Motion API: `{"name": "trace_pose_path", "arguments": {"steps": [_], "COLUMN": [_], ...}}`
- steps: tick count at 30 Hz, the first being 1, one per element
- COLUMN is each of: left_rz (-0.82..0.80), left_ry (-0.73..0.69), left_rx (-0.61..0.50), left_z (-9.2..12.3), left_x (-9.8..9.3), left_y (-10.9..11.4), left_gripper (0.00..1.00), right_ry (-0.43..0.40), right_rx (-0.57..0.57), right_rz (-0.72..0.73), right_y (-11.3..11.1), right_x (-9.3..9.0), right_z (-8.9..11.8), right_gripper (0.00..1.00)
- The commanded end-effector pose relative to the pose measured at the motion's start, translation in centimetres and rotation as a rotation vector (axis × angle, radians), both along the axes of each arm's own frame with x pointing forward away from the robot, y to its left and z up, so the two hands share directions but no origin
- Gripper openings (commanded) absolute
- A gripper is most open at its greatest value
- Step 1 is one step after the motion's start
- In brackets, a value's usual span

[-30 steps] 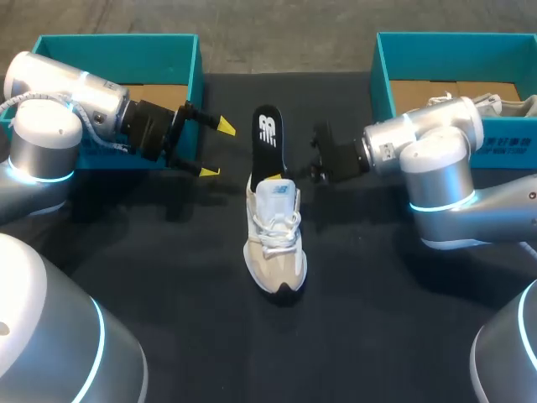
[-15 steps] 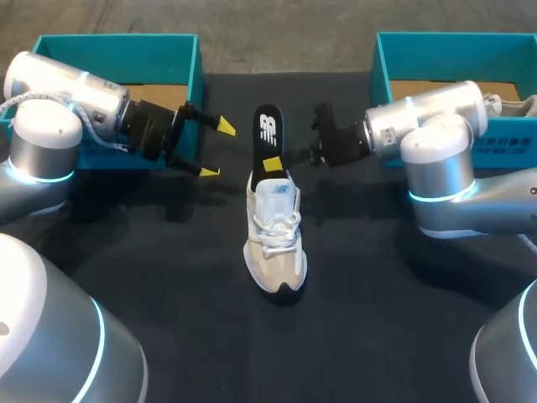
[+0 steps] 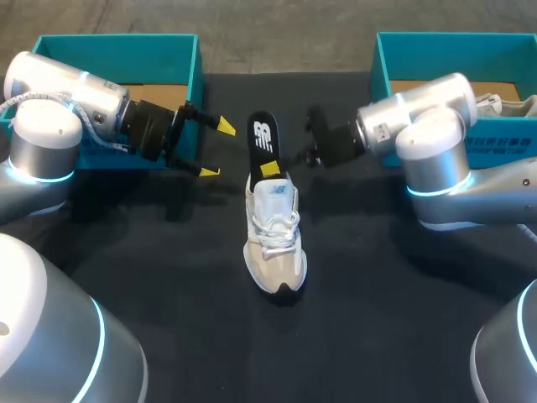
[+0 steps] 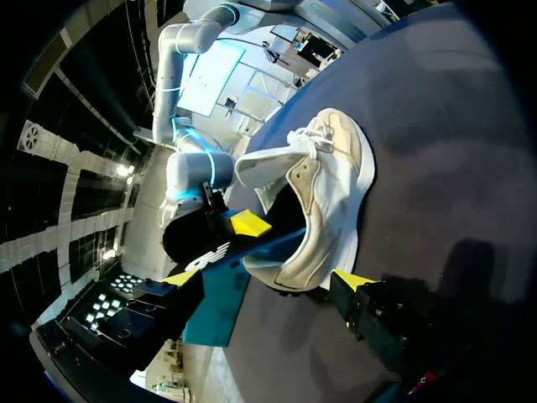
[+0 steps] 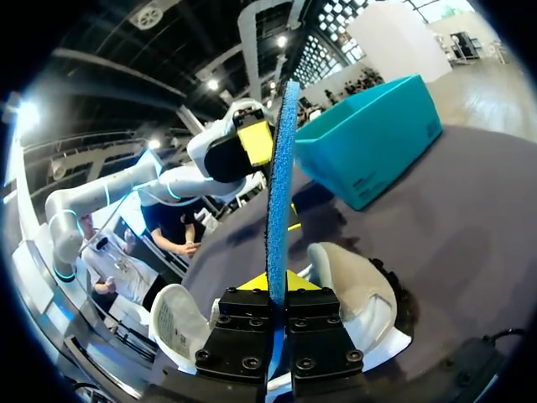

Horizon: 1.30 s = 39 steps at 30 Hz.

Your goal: Take the shoe out of the shoebox, open the shoe tongue, remove and reinsert the insole, then place the shoe into the shoebox

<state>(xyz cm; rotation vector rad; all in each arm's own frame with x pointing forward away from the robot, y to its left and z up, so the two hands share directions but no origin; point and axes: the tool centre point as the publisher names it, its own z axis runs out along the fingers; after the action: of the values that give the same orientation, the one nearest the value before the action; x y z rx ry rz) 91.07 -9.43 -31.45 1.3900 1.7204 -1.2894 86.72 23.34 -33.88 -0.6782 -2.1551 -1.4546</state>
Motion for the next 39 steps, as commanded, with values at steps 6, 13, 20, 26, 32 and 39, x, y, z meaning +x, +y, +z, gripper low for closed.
{"name": "trace_pose_path", "arguments": {"steps": [6, 13, 20, 26, 32, 39], "left_rz": [-0.001, -0.001, -0.001, -0.001, -0.001, -0.001], "left_ry": [-0.001, -0.001, -0.001, -0.001, -0.001, -0.001], "left_rx": [-0.001, -0.001, -0.001, -0.001, -0.001, -0.001], "left_z": [-0.1, -0.1, -0.1, -0.1, -0.1, -0.1], "left_x": [0.1, 0.1, 0.1, 0.1, 0.1, 0.1], "left_y": [0.0, 0.0, 0.0, 0.0, 0.0, 0.0], "left_gripper": [1.00, 1.00, 1.00, 1.00, 1.00, 1.00], "right_ry": [0.039, 0.033, -0.019, -0.035, -0.015, 0.018], "right_rx": [-0.024, -0.023, -0.031, -0.043, -0.054, -0.055], "right_rz": [0.007, 0.000, -0.001, -0.005, 0.006, 0.003], "right_y": [-0.3, -0.2, -0.1, -0.5, 0.0, -0.2], "right_x": [-1.7, -1.6, -0.3, 0.7, 0.8, -0.6], "right_z": [-0.9, -0.7, 1.0, 1.5, 0.8, -0.3], "right_gripper": [0.00, 0.21, 0.25, 0.17, 0.00, 0.00]}}
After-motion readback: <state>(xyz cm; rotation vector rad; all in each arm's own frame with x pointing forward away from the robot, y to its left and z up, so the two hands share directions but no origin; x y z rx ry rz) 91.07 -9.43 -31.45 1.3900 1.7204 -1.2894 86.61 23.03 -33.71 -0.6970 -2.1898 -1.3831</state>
